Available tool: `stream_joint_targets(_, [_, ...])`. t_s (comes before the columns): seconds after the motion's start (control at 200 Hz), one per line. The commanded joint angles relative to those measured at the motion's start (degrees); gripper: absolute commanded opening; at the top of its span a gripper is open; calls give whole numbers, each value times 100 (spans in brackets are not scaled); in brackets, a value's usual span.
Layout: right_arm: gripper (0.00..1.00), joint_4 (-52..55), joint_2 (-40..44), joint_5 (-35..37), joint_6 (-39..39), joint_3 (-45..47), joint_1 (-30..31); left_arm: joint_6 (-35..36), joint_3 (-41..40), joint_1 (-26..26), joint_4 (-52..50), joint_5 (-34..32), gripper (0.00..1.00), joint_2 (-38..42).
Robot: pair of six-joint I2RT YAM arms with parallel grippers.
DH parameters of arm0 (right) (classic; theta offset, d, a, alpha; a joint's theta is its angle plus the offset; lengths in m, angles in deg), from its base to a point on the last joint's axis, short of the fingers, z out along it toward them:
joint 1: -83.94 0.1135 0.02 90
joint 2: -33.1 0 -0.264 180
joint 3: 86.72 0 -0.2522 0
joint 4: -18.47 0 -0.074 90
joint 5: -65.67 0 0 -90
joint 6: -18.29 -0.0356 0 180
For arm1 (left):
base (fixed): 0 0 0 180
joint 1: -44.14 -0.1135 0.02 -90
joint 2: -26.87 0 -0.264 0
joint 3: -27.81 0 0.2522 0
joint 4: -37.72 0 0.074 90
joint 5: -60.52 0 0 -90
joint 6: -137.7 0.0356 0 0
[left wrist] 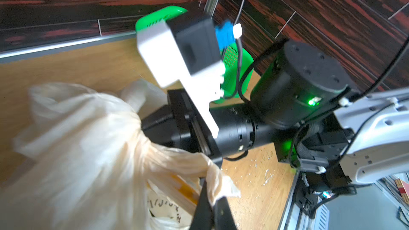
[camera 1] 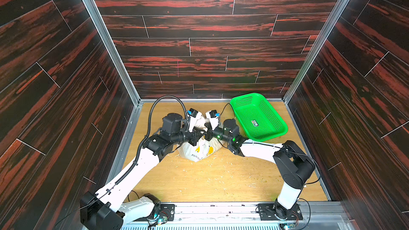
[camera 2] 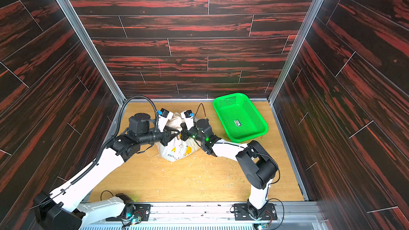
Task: Place the pineapple into a plastic bag & tie a knot
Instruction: Cross the plastic bag at the center of the board.
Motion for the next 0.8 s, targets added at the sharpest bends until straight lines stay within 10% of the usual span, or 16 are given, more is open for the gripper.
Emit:
stream_joint_targets(0.0, [0,-1339,-176,-213,-693,-114,10,182,-274,75,-309,470,0,220])
stream_joint_targets(0.185, [0,-2682,-486,-980,-1127,108,13,473,-683,76,-568,298,0,303])
stream_joint_targets(0.551, [0,-2503,-701,-797,-962,104,18,1179,-161,-52,-1519,42,59,1097])
stream_joint_targets(0.797, [0,-2056,-744,-530,-779,14,18,1234,1103,-761,-2415,-514,60,888])
